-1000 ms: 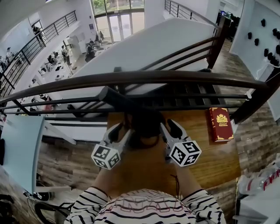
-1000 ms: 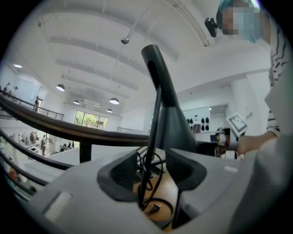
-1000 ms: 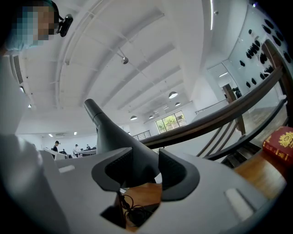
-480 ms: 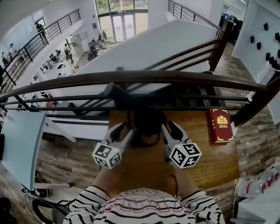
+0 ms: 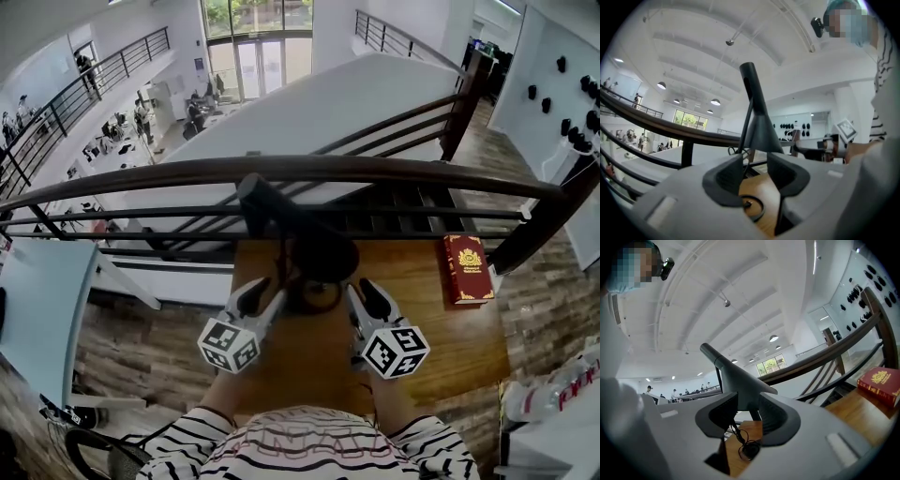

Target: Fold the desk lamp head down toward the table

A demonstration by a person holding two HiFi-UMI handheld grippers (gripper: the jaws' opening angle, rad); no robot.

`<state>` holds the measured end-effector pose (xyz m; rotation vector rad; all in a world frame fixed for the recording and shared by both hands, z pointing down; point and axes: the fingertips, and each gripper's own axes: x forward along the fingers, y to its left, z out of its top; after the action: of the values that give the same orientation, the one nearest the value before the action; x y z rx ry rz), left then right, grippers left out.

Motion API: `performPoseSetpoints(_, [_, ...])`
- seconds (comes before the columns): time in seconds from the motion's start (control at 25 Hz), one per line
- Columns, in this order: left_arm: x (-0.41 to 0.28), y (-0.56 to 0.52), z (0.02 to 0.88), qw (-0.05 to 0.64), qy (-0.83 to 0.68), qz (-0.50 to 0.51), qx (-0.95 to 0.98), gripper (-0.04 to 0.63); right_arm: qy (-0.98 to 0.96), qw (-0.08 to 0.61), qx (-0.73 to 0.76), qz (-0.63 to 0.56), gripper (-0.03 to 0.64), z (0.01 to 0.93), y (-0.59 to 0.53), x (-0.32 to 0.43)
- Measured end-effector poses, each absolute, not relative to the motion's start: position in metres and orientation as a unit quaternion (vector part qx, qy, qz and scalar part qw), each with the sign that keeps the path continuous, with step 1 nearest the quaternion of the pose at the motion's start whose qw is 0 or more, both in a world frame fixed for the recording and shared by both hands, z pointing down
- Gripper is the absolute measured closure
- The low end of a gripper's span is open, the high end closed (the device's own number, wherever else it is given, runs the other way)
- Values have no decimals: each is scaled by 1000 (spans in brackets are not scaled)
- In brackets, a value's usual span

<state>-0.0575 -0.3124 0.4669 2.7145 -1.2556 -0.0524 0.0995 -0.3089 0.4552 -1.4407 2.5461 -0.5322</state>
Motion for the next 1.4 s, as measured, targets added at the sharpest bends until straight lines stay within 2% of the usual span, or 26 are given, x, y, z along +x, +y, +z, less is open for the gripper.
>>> performPoseSetpoints(0.2, [-67, -281, 472, 83, -404, -12, 911, 442, 845, 78, -494, -188, 494, 464, -275, 90])
performPoseSetpoints(0.4, [-79, -247, 479, 91, -390, -10, 916, 479, 837, 72, -508, -191, 518, 474, -239, 79])
performPoseSetpoints(0.76, [-100, -196, 497, 107, -368, -4, 924, 522, 825, 73, -526, -194, 606, 486, -186, 62])
performPoseSetpoints(0.96, [-118, -171, 504, 104, -357, 0, 928, 542, 820, 73, -533, -195, 615, 493, -163, 42])
performPoseSetpoints(1.12, [-135, -154, 508, 101, -353, 5, 930, 590, 817, 72, -537, -195, 615, 496, -146, 24])
performPoseSetpoints(1.4, [-156, -131, 511, 112, -344, 1, 932, 594, 810, 67, -548, -201, 617, 502, -120, 1])
